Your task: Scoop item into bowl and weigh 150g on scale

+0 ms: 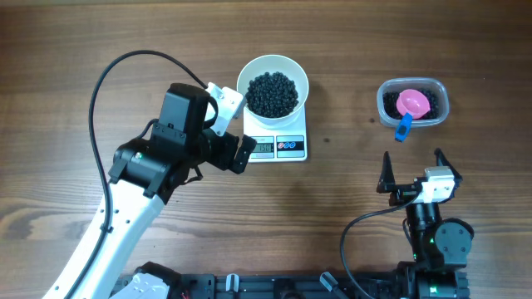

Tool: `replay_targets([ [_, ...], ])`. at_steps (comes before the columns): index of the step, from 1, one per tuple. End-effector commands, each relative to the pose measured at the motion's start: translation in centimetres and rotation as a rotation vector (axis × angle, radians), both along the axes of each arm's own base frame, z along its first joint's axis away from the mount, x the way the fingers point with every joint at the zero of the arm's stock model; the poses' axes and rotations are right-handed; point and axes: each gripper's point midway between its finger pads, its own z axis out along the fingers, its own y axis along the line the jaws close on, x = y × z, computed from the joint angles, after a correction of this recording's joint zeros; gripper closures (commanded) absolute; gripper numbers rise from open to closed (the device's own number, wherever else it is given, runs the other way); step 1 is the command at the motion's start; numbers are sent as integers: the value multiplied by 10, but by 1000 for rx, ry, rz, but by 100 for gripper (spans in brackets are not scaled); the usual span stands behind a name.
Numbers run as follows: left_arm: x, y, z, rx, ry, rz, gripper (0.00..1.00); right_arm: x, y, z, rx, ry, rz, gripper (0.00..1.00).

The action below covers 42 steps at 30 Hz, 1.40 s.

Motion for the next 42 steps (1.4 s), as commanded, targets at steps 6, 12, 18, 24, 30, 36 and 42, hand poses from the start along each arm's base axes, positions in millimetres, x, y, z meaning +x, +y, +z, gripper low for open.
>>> replay_targets([
  [6,9,-8,25,-52,-91,-11,0,-1,-2,3,-16,-14,-12,0],
  [12,-9,18,14,16,-121,53,0,-1,-2,3,-15,-14,-12,0],
  [18,-16,48,23,-59,-263,163,0,-1,-2,3,-15,-14,-12,0],
  [24,-35,75,19,-155,-334,242,0,-1,-2,2,-16,-14,-12,0],
  [30,-56,82,6,-214,-457,269,0,-1,-2,3,-16,-14,-12,0],
  [36,-63,93,-6,-308,-535,355,0,-1,-2,3,-16,-14,-12,0],
  [42,-65,99,-18,-317,-596,376,0,-1,-2,3,-15,-14,-12,0],
])
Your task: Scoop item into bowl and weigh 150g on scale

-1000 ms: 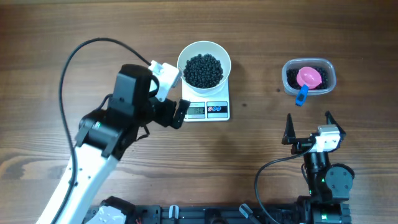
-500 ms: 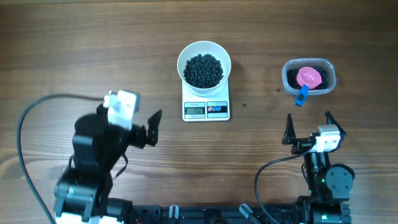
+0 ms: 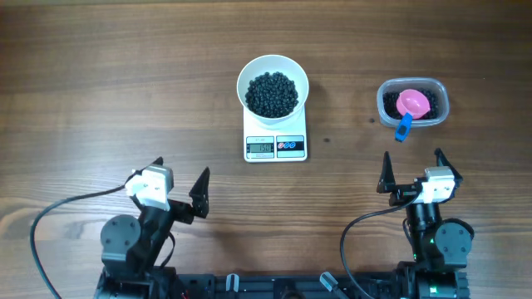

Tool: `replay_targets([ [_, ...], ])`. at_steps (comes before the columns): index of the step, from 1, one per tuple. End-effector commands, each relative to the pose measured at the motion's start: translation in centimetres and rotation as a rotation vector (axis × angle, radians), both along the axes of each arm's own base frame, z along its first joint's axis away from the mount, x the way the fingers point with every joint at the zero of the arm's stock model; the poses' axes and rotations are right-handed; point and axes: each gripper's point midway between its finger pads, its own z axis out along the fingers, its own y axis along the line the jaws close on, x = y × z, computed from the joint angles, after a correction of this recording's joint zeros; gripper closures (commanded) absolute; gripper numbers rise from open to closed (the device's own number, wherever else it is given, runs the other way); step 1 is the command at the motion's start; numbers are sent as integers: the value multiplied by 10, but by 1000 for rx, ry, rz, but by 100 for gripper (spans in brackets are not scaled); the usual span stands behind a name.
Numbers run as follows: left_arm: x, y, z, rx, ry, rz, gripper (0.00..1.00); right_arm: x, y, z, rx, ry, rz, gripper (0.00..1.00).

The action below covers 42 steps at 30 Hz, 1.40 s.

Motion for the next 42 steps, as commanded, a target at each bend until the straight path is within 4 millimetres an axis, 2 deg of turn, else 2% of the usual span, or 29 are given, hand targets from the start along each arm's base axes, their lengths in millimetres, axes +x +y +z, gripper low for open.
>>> replay_targets([
  [1,-1,3,-11,-25,-19,14,0,-1,-2,2,-14,-11,-12,0],
  [14,11,6,-33,-38,-120,42,0,0,-2,2,-15,-10,-12,0],
  [18,15,14,-32,-130,-125,104,0,0,-2,2,-15,-10,-12,0],
  [22,18,17,-31,-137,-151,117,0,0,-2,2,-15,-10,-12,1],
  [28,20,35,-32,-243,-130,209,0,-1,-2,2,-15,-11,-12,0],
  [34,20,33,-33,-40,-170,172,0,0,-2,2,-15,-10,-12,0],
  [42,20,33,-33,-42,-170,174,0,-1,-2,2,-15,-11,-12,1],
])
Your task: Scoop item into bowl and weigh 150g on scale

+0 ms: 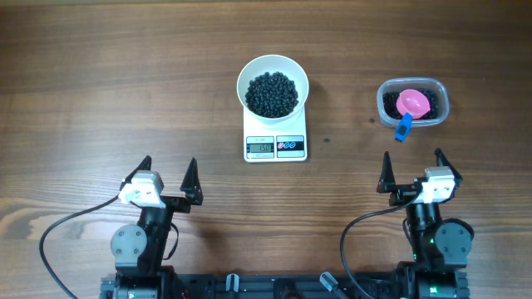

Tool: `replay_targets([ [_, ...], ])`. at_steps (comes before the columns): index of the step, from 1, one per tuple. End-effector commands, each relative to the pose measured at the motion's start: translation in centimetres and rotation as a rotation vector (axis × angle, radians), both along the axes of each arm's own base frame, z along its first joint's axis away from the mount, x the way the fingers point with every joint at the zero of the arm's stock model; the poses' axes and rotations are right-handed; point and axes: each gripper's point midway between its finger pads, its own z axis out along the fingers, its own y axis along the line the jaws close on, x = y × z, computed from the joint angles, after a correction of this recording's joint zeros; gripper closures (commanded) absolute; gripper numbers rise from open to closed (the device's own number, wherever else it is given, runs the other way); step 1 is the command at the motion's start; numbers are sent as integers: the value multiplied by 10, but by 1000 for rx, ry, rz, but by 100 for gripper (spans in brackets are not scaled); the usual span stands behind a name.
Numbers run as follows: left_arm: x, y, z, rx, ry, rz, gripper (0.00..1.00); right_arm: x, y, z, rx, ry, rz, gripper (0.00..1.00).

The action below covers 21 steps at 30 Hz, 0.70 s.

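Observation:
A white bowl [273,87] full of small black beads sits on the white scale [276,146], whose display is lit. At the right, a clear tub [413,102] of the same beads holds a pink scoop [413,103] with a blue handle [403,127] hanging over the rim. My left gripper [169,176] is open near the front left edge, well away from the scale. Near the front right, my right gripper [411,169] is open below the tub. Neither holds anything.
A black cable [62,228] loops from the left arm's base across the front left of the wooden table [100,100]. A few stray beads lie near the tub.
My left gripper has turned to point straight away from the base and sits slightly further left. The right arm, bowl, scale and tub have not moved.
At first my left arm was stretched out with its gripper beside the scale's left edge, while the right arm rested at its base. Then the left arm was back at the front left, gripper angled. Now it is squared up there, open.

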Motion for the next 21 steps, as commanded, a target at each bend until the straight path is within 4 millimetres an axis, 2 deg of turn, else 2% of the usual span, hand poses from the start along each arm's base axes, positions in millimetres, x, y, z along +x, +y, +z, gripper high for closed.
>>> replay_targets([
  [1,0,2,-3,28,-2,8,0,0,-2,2,-15,-10,-12,0],
  [11,1,6,-4,32,1,34,0,-1,-2,2,-15,-11,-12,0],
  [15,1,10,-5,159,-9,50,0,-1,-2,2,-15,-11,-12,0],
  [21,1,17,-6,161,-2,86,0,-1,-2,2,-15,-11,-12,0],
])
